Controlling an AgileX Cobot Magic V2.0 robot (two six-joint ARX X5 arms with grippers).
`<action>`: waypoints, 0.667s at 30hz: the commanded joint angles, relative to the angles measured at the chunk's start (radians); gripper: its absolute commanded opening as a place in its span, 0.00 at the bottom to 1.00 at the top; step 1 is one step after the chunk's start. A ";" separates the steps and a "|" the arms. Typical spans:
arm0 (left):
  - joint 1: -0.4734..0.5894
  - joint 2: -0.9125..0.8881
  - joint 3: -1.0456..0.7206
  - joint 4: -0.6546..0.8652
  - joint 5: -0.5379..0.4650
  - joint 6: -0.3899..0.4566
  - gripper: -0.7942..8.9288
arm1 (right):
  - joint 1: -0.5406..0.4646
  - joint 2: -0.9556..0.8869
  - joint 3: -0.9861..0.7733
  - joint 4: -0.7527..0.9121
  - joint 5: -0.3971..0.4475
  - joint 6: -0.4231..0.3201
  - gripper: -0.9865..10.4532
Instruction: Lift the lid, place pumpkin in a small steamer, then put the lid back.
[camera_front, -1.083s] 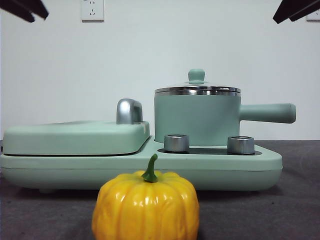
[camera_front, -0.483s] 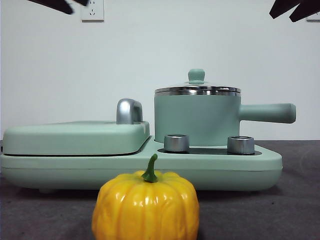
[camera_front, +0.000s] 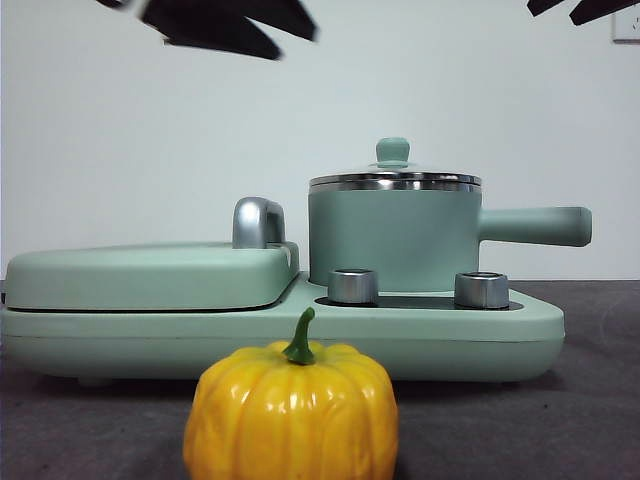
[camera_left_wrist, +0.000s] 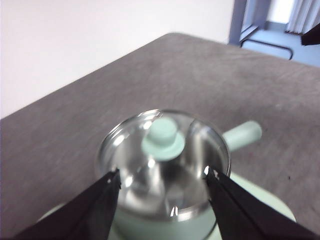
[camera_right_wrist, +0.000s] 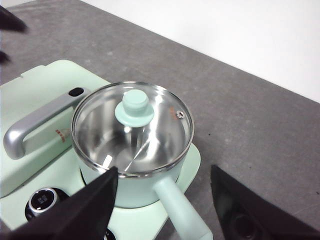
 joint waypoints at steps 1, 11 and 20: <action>-0.031 0.086 0.031 0.106 -0.012 -0.013 0.37 | 0.003 0.006 0.021 0.017 0.001 0.014 0.34; -0.078 0.365 0.195 0.187 -0.035 -0.035 0.37 | 0.003 0.006 0.021 0.018 0.001 0.013 0.34; -0.083 0.503 0.304 0.176 -0.035 -0.060 0.37 | 0.003 0.006 0.021 0.018 0.001 0.013 0.34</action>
